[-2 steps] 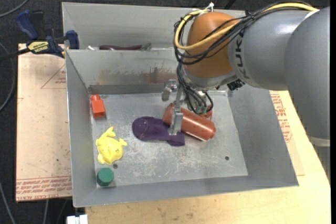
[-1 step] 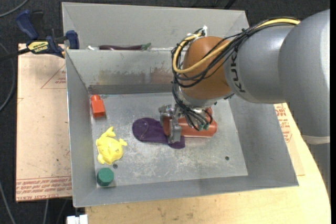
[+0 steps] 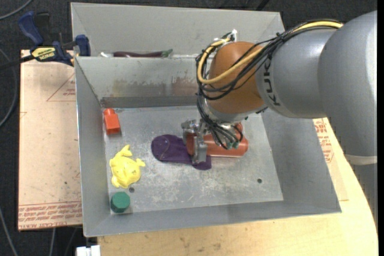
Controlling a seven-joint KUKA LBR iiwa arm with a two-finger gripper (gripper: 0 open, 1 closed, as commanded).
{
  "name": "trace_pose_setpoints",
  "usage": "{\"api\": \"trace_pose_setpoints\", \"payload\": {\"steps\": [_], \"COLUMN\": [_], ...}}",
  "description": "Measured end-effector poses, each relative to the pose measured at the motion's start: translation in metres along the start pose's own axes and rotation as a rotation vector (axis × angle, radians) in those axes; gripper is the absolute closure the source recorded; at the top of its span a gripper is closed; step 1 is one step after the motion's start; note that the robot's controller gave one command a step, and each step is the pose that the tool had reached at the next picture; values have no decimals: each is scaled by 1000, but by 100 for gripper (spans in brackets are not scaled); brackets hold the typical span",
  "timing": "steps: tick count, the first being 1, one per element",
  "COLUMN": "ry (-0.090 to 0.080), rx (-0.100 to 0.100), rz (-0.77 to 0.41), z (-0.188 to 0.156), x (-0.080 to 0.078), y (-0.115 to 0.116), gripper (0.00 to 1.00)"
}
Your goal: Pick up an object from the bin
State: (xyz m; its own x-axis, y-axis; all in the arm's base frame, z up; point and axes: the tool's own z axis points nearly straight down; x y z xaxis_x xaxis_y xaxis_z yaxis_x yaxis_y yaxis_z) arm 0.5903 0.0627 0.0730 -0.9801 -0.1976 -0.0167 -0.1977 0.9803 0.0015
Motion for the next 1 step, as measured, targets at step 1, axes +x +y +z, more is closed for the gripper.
{"api": "trace_pose_setpoints", "payload": {"steps": [1], "ry": [-10], "rx": [0], "rz": [-8], "z": [-189], "x": [-19], "y": [7], "gripper": [100]}}
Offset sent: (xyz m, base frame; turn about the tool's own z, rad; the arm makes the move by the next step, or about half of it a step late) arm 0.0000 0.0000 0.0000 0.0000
